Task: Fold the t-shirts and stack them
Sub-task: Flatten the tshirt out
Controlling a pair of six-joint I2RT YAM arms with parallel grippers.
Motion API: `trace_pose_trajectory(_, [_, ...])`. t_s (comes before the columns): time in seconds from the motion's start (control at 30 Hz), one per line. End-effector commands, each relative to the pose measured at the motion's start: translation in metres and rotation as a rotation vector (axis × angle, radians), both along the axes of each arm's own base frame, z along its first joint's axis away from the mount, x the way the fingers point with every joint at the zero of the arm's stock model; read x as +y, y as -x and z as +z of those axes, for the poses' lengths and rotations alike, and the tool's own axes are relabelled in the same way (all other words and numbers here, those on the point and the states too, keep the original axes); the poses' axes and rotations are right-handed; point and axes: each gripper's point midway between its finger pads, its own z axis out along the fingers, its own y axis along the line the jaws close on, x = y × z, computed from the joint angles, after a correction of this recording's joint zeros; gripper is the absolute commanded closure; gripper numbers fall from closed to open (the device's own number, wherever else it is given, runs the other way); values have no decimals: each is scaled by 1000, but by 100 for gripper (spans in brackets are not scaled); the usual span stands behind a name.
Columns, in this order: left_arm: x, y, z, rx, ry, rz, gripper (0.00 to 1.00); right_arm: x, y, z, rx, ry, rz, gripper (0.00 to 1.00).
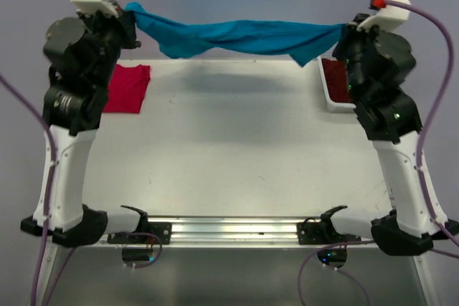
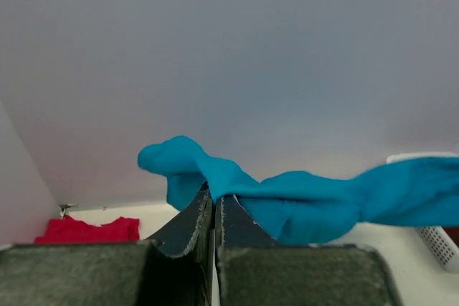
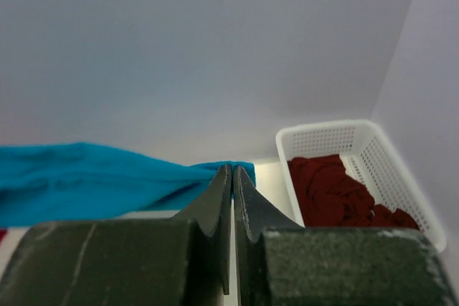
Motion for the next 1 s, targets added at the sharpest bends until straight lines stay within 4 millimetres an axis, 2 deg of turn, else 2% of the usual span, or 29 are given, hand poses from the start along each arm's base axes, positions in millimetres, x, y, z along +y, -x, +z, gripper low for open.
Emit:
trace_pose_trajectory(0.0, [23, 49, 27, -110, 42, 38, 100, -16, 37, 23, -74, -37, 4, 100])
trace_pose_trajectory(0.03, [30, 66, 25, -120, 48, 45, 100, -19, 49, 27, -88, -55, 14, 100])
trace_pose_trajectory(0.1, [38, 84, 24, -120, 51, 63, 100, -16, 58, 22, -79, -59, 50, 100])
trace_pose_trajectory(0.13, [44, 100, 29, -139, 60, 68, 100, -19, 70, 25, -90, -71, 62, 100])
trace_pose_trajectory(0.2, [47, 115, 29, -133, 64, 64, 100, -18, 80, 21, -87, -75, 92, 100])
trace_pose_trajectory(0.23, [51, 129, 37, -155, 75, 60, 100, -18, 85, 23, -94, -87, 105, 100])
trace_pose_trajectory(0.3, [51, 141, 39, -146, 80, 41, 100, -19, 102, 32, -128, -101, 143, 100])
trace_pose_trajectory(0.33, [53, 152, 52, -176, 95, 34, 100, -19, 108, 36, -143, -112, 155, 100])
trace_pose_trajectory(0.4, [51, 158, 56, -167, 99, 12, 100, -22, 119, 49, -180, -128, 165, 100])
trace_pose_trajectory(0.43, [50, 161, 71, -191, 115, 2, 100, -23, 120, 53, -187, -132, 164, 100])
trace_pose_trajectory(0.47, [47, 160, 73, -190, 116, -11, 100, -25, 124, 63, -207, -140, 160, 100])
trace_pose_trajectory(0.5, [46, 158, 77, -202, 122, -13, 100, -22, 114, 60, -187, -134, 152, 100])
trace_pose_trajectory(0.57, [43, 140, 76, -187, 113, -4, 100, -25, 104, 59, -170, -125, 113, 100])
trace_pose_trajectory(0.6, [42, 131, 75, -180, 106, 5, 100, -21, 87, 53, -135, -111, 94, 100])
trace_pose_trajectory(0.63, [35, 104, 63, -132, 83, 12, 100, -22, 77, 48, -112, -99, 62, 100])
trace_pose_trajectory(0.67, [30, 90, 55, -104, 71, 10, 100, -20, 67, 46, -96, -90, 49, 100])
trace_pose_trajectory(0.7, [19, 58, 35, -37, 48, 7, 100, -11, 43, 28, -28, -59, 39, 100])
trace_pose_trajectory(0.77, [9, 28, 14, 26, 26, 4, 100, -6, 17, 15, 26, -34, 3, 100])
trace_pose_trajectory(0.8, [1, -1, -9, 78, 7, 3, 100, -2, 6, 6, 57, -18, -6, 100])
trace_pose_trajectory(0.83, [-3, -15, -21, 103, -2, 2, 100, 7, -22, -18, 124, 11, -17, 100])
trace_pose_trajectory(0.87, [-5, -30, -31, 120, -10, 7, 100, 11, -31, -22, 137, 17, -20, 100])
trace_pose_trajectory(0.9, [-14, -57, -59, 181, -31, 5, 100, 18, -59, -48, 202, 35, -28, 100])
trace_pose_trajectory(0.97, [-12, -86, -81, 220, -41, 28, 100, 27, -83, -61, 233, 37, -17, 100])
